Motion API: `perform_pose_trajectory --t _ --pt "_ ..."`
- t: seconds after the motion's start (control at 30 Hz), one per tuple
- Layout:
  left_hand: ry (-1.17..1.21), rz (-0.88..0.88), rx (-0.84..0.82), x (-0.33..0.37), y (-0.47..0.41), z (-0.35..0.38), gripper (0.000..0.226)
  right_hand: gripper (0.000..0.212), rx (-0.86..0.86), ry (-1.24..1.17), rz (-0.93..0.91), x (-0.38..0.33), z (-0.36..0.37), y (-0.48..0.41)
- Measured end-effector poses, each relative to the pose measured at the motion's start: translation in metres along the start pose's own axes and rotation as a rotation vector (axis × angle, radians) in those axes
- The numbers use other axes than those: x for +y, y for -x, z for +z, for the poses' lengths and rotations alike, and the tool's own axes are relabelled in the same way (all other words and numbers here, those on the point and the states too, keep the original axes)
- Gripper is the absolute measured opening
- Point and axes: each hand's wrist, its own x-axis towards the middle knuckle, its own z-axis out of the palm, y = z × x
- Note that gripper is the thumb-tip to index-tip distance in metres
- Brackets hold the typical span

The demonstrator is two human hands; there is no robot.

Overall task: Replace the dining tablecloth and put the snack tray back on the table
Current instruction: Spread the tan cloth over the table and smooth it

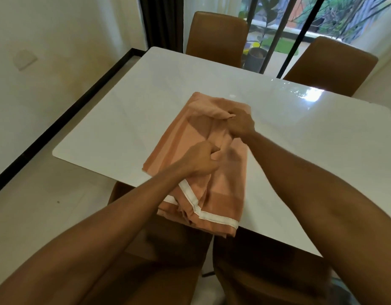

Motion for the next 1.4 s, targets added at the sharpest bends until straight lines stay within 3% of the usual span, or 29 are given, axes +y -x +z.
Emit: perform_pose_trajectory --t 0.1,0.27,0.33,0.4,0.47,0.57,0.7,0.8,0.9,1.0,1.27,1.4 --pt "0.077 0.066 -0.015 0.039 -0.013 0.019 0.015 0.03 0.074 -0.381 0.047 0.036 -0.051 0.014" --pt "0.252 0.192 -0.142 0.129 -0.038 0.076 0.029 0.024 0.338 -0.684 0.284 0.134 -0.122 0.045" --pt "0.435 0.097 -0.25 0.147 -0.043 0.109 0.018 0.018 0.462 -0.651 0.49 0.184 -0.139 0.066" --pt "0.518 0.004 -0.264 0.146 -0.045 0.135 0.012 0.029 0.539 -0.482 0.707 0.233 -0.148 0.089" --pt "0.308 0.019 -0.12 0.122 -0.048 0.148 0.005 0.038 0.59 -0.371 0.805 0.264 -0.144 0.111" --pt "-0.061 -0.006 0.009 0.08 -0.049 0.156 0.015 0.037 0.5 -0.147 0.557 0.271 -0.127 0.136" --pt "-0.442 -0.108 -0.041 0.019 -0.044 0.151 0.046 0.031 0.224 0.099 0.213 0.243 -0.071 0.163" --pt "-0.466 -0.21 -0.063 -0.016 -0.038 0.146 0.071 0.044 0.091 0.316 0.191 0.221 -0.016 0.184" --pt "-0.589 -0.165 -0.09 -0.037 -0.042 0.139 0.074 0.068 0.02 0.324 0.252 0.215 0.015 0.191" --pt "-0.666 -0.122 -0.105 -0.041 -0.05 0.13 0.075 0.079 0.026 0.343 0.219 0.222 0.018 0.181" --pt "-0.549 -0.177 -0.076 -0.051 -0.051 0.111 0.073 0.086 -0.129 0.458 0.092 0.219 -0.004 0.095" --pt "-0.511 -0.228 -0.068 -0.075 -0.049 0.09 0.071 0.087 -0.11 0.444 0.119 0.191 0.018 0.08"
